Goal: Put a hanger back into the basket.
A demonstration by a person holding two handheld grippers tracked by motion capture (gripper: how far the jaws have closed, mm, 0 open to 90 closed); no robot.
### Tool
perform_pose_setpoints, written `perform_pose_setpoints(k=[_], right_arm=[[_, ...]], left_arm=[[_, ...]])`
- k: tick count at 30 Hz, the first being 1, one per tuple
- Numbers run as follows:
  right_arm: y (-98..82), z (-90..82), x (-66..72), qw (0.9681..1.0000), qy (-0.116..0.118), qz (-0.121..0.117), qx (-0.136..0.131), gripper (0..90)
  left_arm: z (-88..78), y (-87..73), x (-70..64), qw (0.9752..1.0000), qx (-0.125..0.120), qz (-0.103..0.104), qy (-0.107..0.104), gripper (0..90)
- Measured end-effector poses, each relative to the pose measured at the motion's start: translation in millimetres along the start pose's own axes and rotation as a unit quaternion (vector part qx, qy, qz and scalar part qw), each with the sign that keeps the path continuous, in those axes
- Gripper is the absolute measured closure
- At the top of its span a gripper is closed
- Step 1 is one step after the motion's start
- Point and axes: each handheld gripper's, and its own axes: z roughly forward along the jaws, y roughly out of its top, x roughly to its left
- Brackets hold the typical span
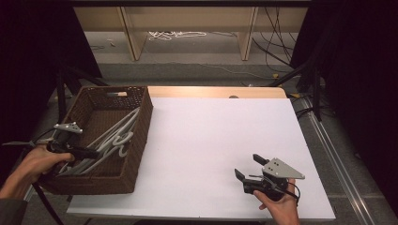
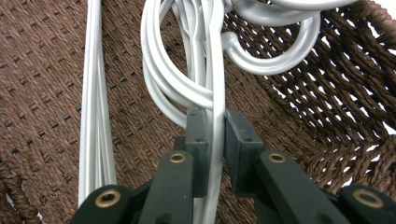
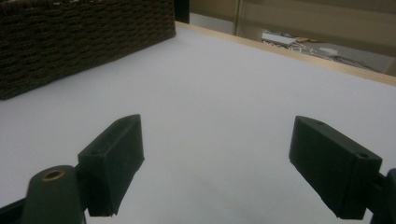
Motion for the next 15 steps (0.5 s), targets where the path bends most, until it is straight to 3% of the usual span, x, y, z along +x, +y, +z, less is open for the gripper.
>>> perform_pose_setpoints(k=[1, 2, 3, 4, 5, 8, 11, 12, 15], right_arm=[[-0.4, 1.1, 0.3, 1.0, 0.001, 0.0, -0.007, 18.6], [-0.3, 1.2, 0.3, 1.0, 0.001, 0.0, -0.007, 18.6], [-0.5, 0.9, -0.1, 1.0, 0.001, -0.001, -0.006, 18.6], [-0.5, 0.9, -0.1, 1.0, 0.001, -0.001, -0.006, 18.6], [0.3, -1.3, -0.7, 1.0, -0.007, -0.004, 0.004, 18.6], [-0.1, -0.1, -2.1, 0.9999, -0.01, -0.01, -0.006, 18.6], [0.4, -1.3, -1.0, 1.0, -0.007, -0.004, 0.003, 18.6], [0.4, -1.3, -1.0, 1.0, -0.007, -0.004, 0.003, 18.6], [0.4, -1.4, -1.8, 0.9999, -0.012, -0.01, -0.003, 18.6]], left_arm=[[1.8, -0.5, -1.4, 0.9998, -0.014, -0.016, -0.003, 79.8], [0.5, -0.5, 0.1, 0.9999, -0.012, -0.01, -0.001, 78.8], [-1.4, -0.1, 0.6, 0.9999, -0.012, -0.009, 0.002, 72.4], [-1.7, 0.2, -0.7, 0.9994, -0.028, -0.019, 0.005, 72.4], [-4.1, 1.1, -1.8, 0.9991, -0.037, -0.018, 0.008, 70.4], [-12.7, 6.0, -6.2, 0.9978, -0.062, -0.013, 0.017, 59.0], [-20.7, 11.9, -14.5, 0.9938, -0.106, -0.022, 0.026, 46.6], [-22.0, 13.8, -17.9, 0.9922, -0.119, -0.026, 0.026, 46.6], [-23.2, 19.0, -29.2, 0.9896, -0.137, -0.032, 0.033, 38.9]])
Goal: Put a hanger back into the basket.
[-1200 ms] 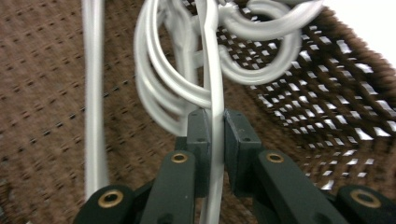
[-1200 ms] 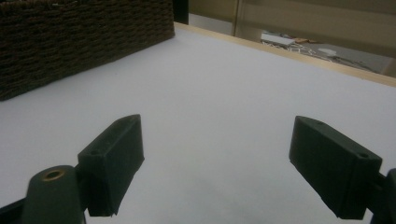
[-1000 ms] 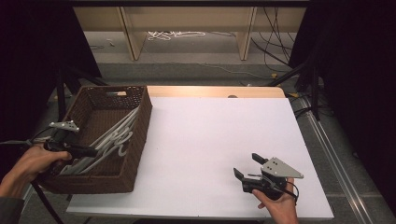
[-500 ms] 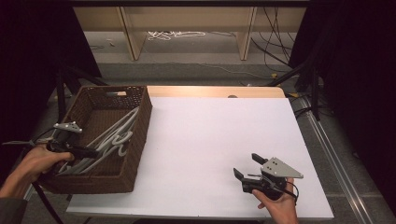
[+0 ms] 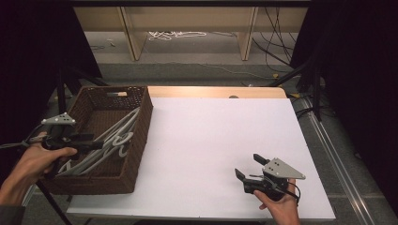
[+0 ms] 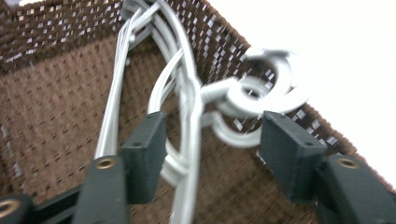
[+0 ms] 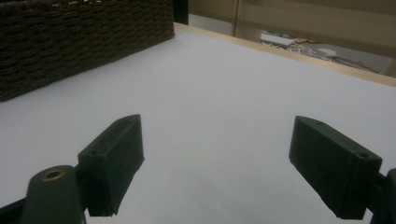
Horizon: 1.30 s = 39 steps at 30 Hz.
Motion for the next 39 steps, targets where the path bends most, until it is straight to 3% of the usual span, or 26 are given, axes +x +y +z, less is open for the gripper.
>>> perform_pose_setpoints(k=[4, 10, 19, 21, 22, 24, 30, 34, 35, 39], right_arm=[[0.2, 0.0, 0.4, 1.0, 0.003, 0.003, 0.001, 18.6], [0.3, -0.1, 1.2, 1.0, 0.006, 0.007, 0.004, 18.6], [0.3, 0.2, 0.7, 0.9999, 0.008, 0.008, 0.005, 18.6], [-0.3, 1.3, -0.6, 1.0, 0.005, 0.0, -0.006, 18.5], [-0.4, 1.3, 0.2, 0.9999, 0.008, 0.007, -0.005, 18.5], [-0.1, 1.3, 0.4, 0.9999, 0.01, 0.013, -0.002, 18.5], [-0.3, 1.2, -0.2, 0.9999, 0.01, 0.012, -0.005, 18.4], [0.1, 1.3, -0.2, 0.9999, 0.013, 0.01, -0.003, 18.4], [0.1, 1.8, -1.1, 0.9999, 0.01, 0.002, -0.009, 18.4], [0.4, 1.2, 0.3, 0.9998, 0.016, 0.009, -0.002, 18.4]], left_arm=[[-0.1, 5.8, -15.3, 0.9994, -0.033, -0.007, 0.005, 33.0], [-0.1, 14.2, -40.8, 0.9951, -0.096, -0.018, 0.013, 24.1], [6.2, 23.2, -83.2, 0.9847, -0.172, -0.027, -0.009, 20.2], [8.7, 24.4, -90.1, 0.9834, -0.179, -0.025, -0.014, 19.2], [10.4, 24.9, -95.2, 0.9818, -0.188, -0.023, -0.016, 18.8], [11.9, 25.6, -101.6, 0.981, -0.192, -0.021, -0.021, 18.5], [18.8, 24.8, -120.3, 0.9753, -0.217, -0.024, -0.031, 18.1], [27.8, 22.4, -130.3, 0.9736, -0.221, -0.023, -0.053, 17.0], [28.9, 22.3, -131.7, 0.975, -0.215, -0.02, -0.053, 17.0], [32.8, 22.9, -137.0, 0.9739, -0.221, -0.017, -0.049, 16.5]])
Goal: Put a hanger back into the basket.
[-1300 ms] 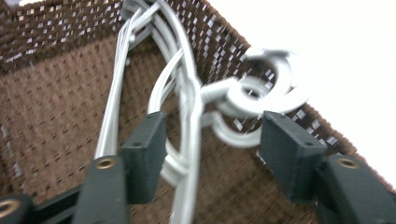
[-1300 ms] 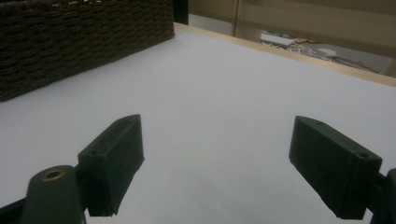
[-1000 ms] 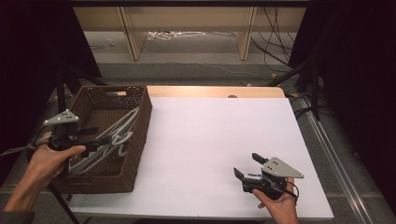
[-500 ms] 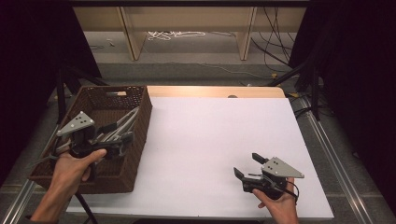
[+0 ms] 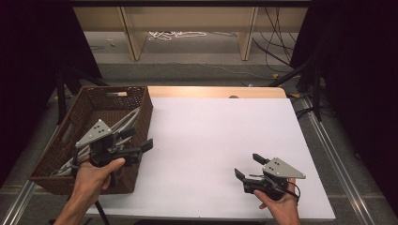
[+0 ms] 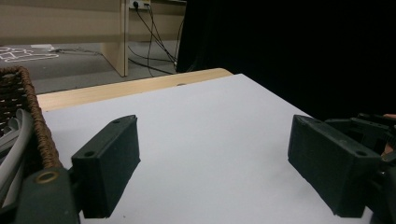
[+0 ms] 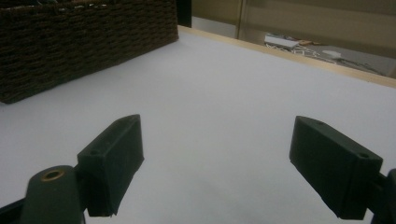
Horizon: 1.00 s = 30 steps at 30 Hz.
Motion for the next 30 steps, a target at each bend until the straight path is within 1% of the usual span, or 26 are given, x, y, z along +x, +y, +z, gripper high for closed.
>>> perform_pose_setpoints(k=[2, 4, 5, 6, 7, 8, 9, 10, 12, 15, 16, 17, 19, 21, 22, 24, 26, 28, 29, 30], right_arm=[[-0.2, 0.3, 0.3, 1.0, -0.002, -0.001, -0.003, 18.4], [-0.1, 0.5, -0.1, 1.0, -0.002, -0.005, -0.003, 18.4], [-0.4, 1.2, 0.4, 1.0, -0.005, -0.004, -0.005, 18.3], [-0.3, 1.3, 0.7, 1.0, -0.004, -0.003, -0.003, 18.3], [0.1, 1.0, 1.0, 1.0, -0.004, -0.005, 0.0, 18.3], [0.1, 1.5, 1.2, 1.0, -0.001, -0.005, -0.003, 18.3], [0.3, 1.7, 0.9, 0.9999, -0.004, -0.011, -0.005, 18.3], [0.4, 0.9, 1.7, 1.0, -0.003, -0.006, 0.001, 18.3], [0.5, 1.5, 2.2, 1.0, -0.002, -0.004, 0.0, 18.3], [0.7, 1.3, 2.5, 1.0, -0.004, -0.006, 0.001, 18.3], [0.5, 2.0, 2.9, 1.0, 0.0, -0.004, -0.003, 18.3], [0.8, 1.7, 3.3, 1.0, 0.002, -0.004, -0.001, 18.3], [1.1, 1.4, 3.4, 1.0, -0.002, -0.006, -0.001, 18.3], [1.0, 1.4, 3.9, 1.0, 0.001, -0.002, -0.003, 18.2], [1.1, 0.9, 3.7, 1.0, -0.001, -0.006, -0.002, 18.2], [1.3, 0.8, 4.1, 1.0, 0.0, -0.006, -0.003, 18.1], [1.4, 0.2, 3.9, 1.0, 0.002, -0.008, -0.004, 18.0], [1.6, -0.5, 3.8, 1.0, 0.002, -0.007, -0.005, 17.8], [1.6, -0.6, 3.8, 0.9999, 0.0, -0.008, -0.008, 17.6], [1.5, -0.2, 4.2, 0.9999, 0.001, -0.007, -0.01, 17.4]], left_arm=[[1.2, -0.3, -2.8, 1.0, -0.002, 0.005, 0.006, 16.4], [2.7, -1.2, -6.4, 1.0, -0.004, 0.004, 0.002, 16.5], [4.3, -2.4, -9.0, 1.0, -0.004, 0.004, -0.001, 16.5], [6.1, -4.4, -12.5, 0.9999, -0.002, 0.014, 0.001, 16.5], [7.7, -6.5, -15.3, 0.9998, -0.002, 0.018, 0.003, 16.5], [10.6, -10.8, -19.2, 0.9995, 0.002, 0.03, 0.005, 16.5], [12.7, -13.7, -21.6, 0.9995, 0.006, 0.031, 0.001, 16.5], [15.8, -18.0, -24.5, 0.9994, 0.009, 0.033, -0.004, 16.5], [19.9, -23.9, -28.5, 0.9993, 0.009, 0.034, -0.008, 16.5], [27.5, -34.0, -34.5, 0.9988, 0.01, 0.048, -0.001, 16.5], [30.0, -36.9, -35.6, 0.9988, 0.009, 0.048, -0.001, 16.5], [31.5, -38.9, -36.4, 0.9988, 0.01, 0.048, -0.003, 16.5], [35.5, -44.3, -38.5, 0.9988, 0.012, 0.047, -0.005, 16.5], [39.4, -49.5, -40.2, 0.9987, 0.013, 0.049, -0.007, 16.5], [40.4, -52.0, -41.5, 0.9986, 0.015, 0.05, -0.003, 16.5], [43.7, -57.2, -42.5, 0.9984, 0.016, 0.054, -0.007, 16.5], [46.7, -62.4, -43.5, 0.9985, 0.019, 0.05, -0.01, 16.4], [49.1, -67.2, -43.4, 0.9982, 0.018, 0.057, -0.008, 16.4], [50.3, -69.7, -43.5, 0.9985, 0.014, 0.053, -0.005, 16.2], [51.2, -71.4, -41.4, 0.9974, 0.012, 0.071, -0.006, 16.1]])
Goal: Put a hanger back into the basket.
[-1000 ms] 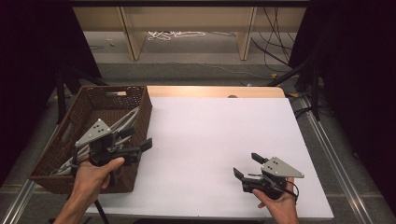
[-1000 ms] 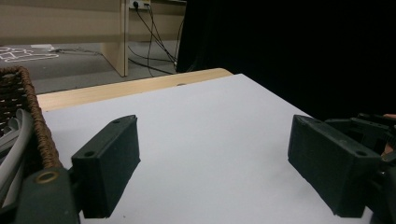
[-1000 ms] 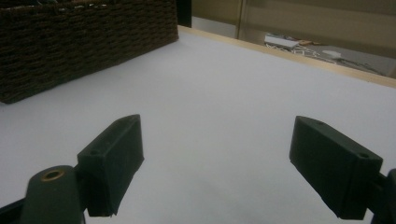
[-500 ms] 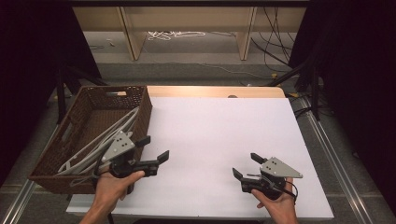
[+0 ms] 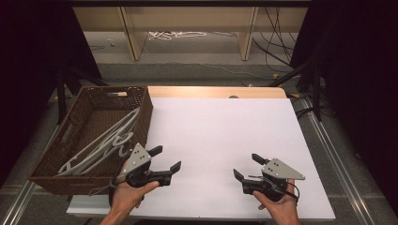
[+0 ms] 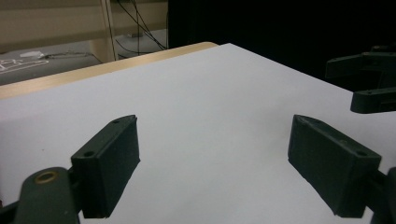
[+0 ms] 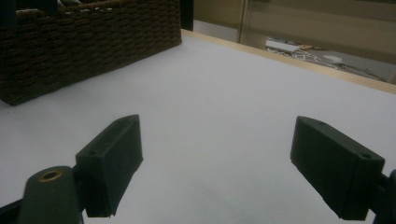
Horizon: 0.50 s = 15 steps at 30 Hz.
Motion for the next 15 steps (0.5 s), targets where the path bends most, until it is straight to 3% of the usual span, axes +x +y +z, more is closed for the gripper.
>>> perform_pose_setpoints(k=[5, 15], right_arm=[[0.6, -0.4, 1.9, 1.0, 0.006, -0.002, -0.006, 15.8], [1.2, -1.2, 5.8, 0.9997, 0.013, -0.015, -0.011, 15.8]], left_arm=[[2.8, -11.0, 3.3, 0.9999, 0.005, 0.015, 0.002, 16.1], [-1.5, -27.7, 15.6, 0.9999, -0.003, -0.012, 0.008, 16.1]])
